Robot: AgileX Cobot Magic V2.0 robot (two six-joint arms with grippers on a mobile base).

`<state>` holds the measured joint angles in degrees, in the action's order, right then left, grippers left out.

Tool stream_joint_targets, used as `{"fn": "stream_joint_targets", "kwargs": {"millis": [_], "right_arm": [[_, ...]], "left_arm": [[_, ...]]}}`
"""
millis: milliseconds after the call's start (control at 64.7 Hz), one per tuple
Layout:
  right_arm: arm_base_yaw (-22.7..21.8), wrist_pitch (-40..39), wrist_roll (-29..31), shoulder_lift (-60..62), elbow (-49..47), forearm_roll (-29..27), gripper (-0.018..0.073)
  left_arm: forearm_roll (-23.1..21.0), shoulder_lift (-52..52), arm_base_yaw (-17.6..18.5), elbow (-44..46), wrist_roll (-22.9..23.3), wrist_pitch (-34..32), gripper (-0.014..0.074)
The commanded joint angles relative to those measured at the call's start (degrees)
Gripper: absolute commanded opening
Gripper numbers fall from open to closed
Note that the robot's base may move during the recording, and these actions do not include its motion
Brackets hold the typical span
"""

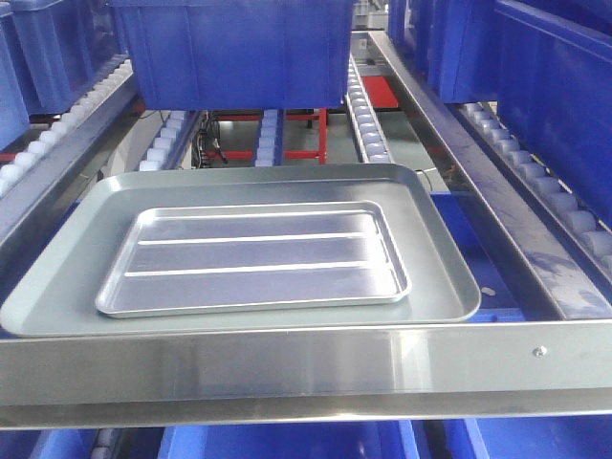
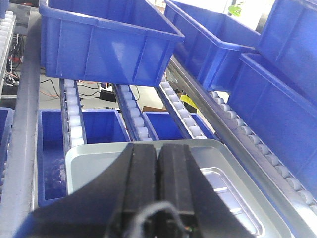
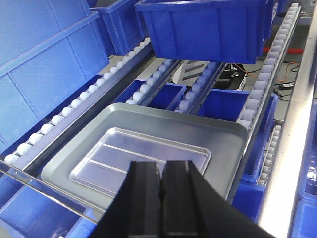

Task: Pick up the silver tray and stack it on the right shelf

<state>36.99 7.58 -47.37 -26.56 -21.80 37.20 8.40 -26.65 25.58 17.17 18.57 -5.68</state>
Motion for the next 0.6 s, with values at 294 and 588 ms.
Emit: {"fn": "stream_joint_targets", "kwargs": {"millis": [294, 588], "right_arm": [[-0.28, -3.23, 0.69, -0.15, -1.63, 1.19, 0.005], [-5.5, 0.39, 4.88, -0.15, -1.57, 1.3, 0.005]], "left_arm": [[0.05, -0.19, 0.53, 1.56, -0.09, -4.93, -0.009], [0.05, -0.19, 0.53, 1.56, -0.09, -4.93, -0.009]]}}
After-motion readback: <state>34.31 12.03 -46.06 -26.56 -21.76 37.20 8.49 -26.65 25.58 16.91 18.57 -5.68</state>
